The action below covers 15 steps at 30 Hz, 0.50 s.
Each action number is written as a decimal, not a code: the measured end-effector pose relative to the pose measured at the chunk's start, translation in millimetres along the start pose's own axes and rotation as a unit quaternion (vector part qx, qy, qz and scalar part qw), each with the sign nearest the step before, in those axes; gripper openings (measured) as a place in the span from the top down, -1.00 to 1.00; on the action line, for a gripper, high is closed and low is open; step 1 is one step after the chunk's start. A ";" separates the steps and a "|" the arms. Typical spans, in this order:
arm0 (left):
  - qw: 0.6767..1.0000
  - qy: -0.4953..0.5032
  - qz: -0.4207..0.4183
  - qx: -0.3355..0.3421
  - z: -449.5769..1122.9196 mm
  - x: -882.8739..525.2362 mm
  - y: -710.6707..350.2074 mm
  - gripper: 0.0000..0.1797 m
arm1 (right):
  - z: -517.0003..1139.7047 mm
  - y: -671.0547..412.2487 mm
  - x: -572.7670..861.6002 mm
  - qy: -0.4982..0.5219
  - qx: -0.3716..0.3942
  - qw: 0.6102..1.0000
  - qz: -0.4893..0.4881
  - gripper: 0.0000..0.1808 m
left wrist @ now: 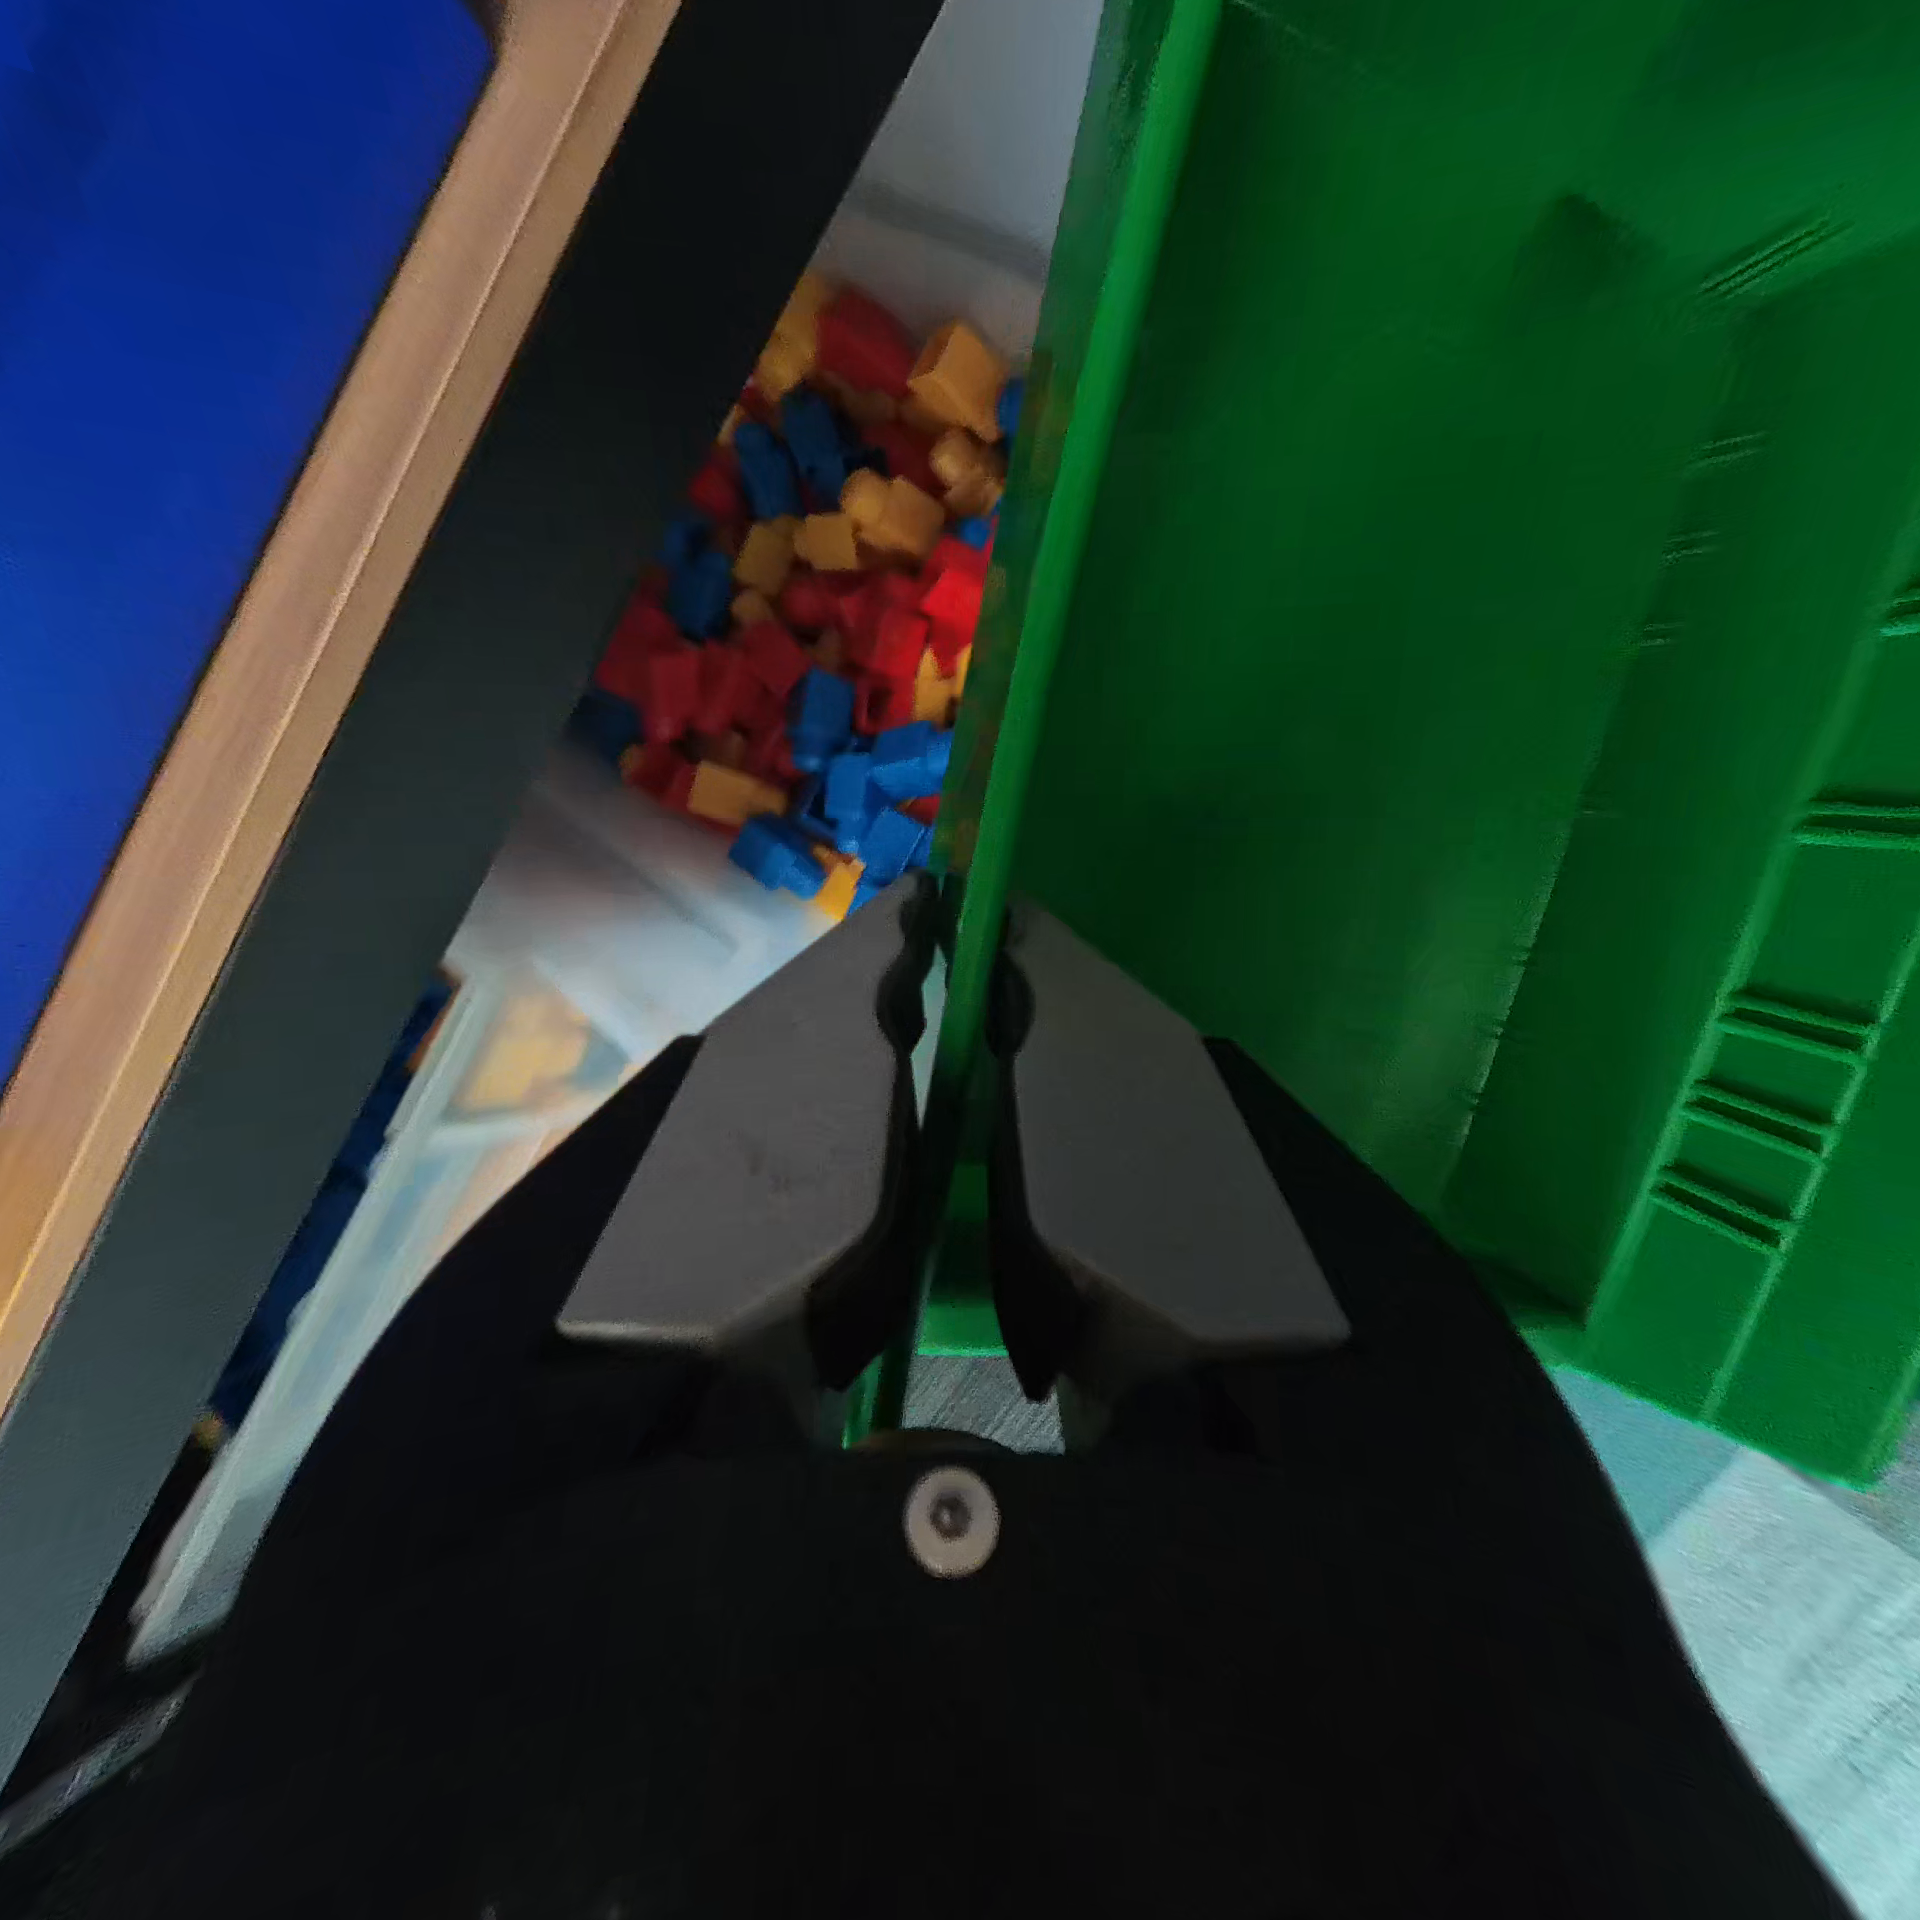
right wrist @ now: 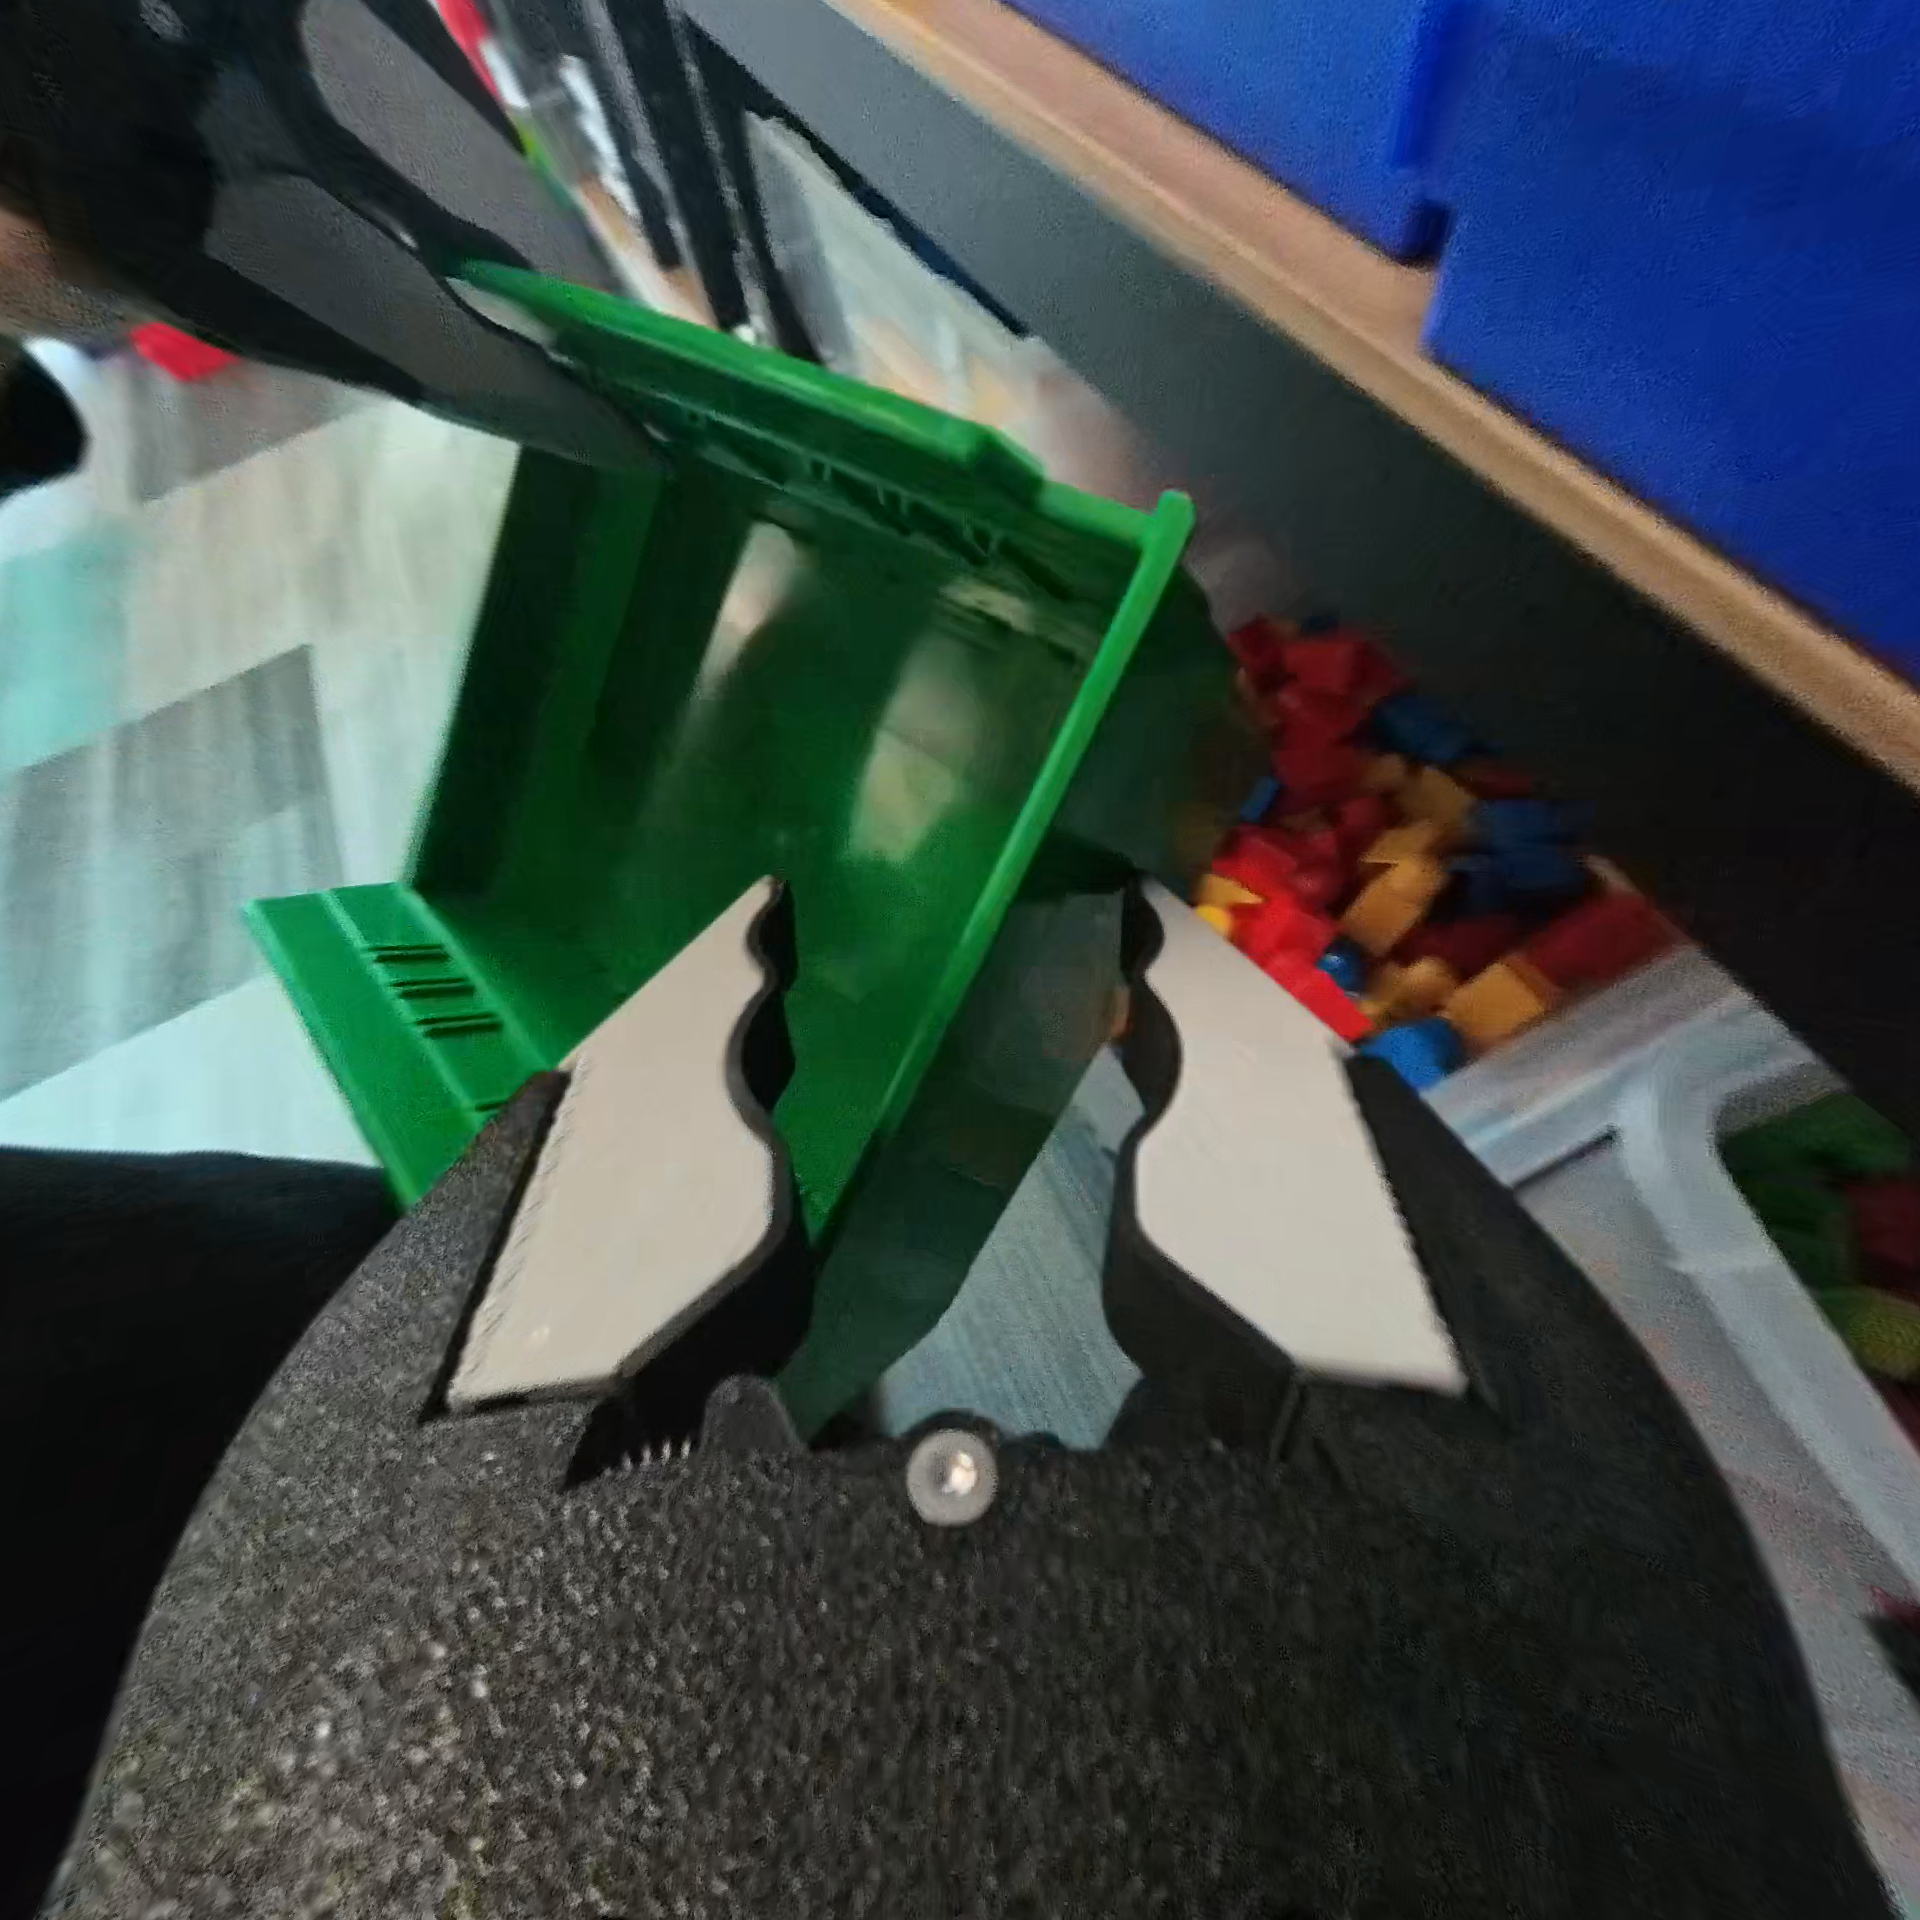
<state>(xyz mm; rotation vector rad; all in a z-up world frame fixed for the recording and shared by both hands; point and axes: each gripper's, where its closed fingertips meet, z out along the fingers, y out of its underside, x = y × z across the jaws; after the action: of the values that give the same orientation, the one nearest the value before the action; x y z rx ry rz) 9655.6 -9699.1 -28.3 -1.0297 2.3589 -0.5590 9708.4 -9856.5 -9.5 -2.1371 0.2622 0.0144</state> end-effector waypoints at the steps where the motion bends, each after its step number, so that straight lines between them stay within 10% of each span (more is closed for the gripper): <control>1: 1.000 0.025 -0.007 -0.001 14.3 -2.0 -7.2 0.95 | -0.9 3.7 14.4 0.029 -0.012 0.999 -0.002 0.34; 15: 0.978 0.135 0.135 -0.078 96.3 19.6 -34.6 0.97 | -11.9 61.0 119.0 0.187 -0.169 0.967 0.037 0.85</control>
<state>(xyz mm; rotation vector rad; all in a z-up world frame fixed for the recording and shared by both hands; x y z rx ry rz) 9720.1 -9751.7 -90.9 -0.7126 2.7632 -0.4366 9811.9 -9920.2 -66.8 -2.4596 0.5966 -0.3263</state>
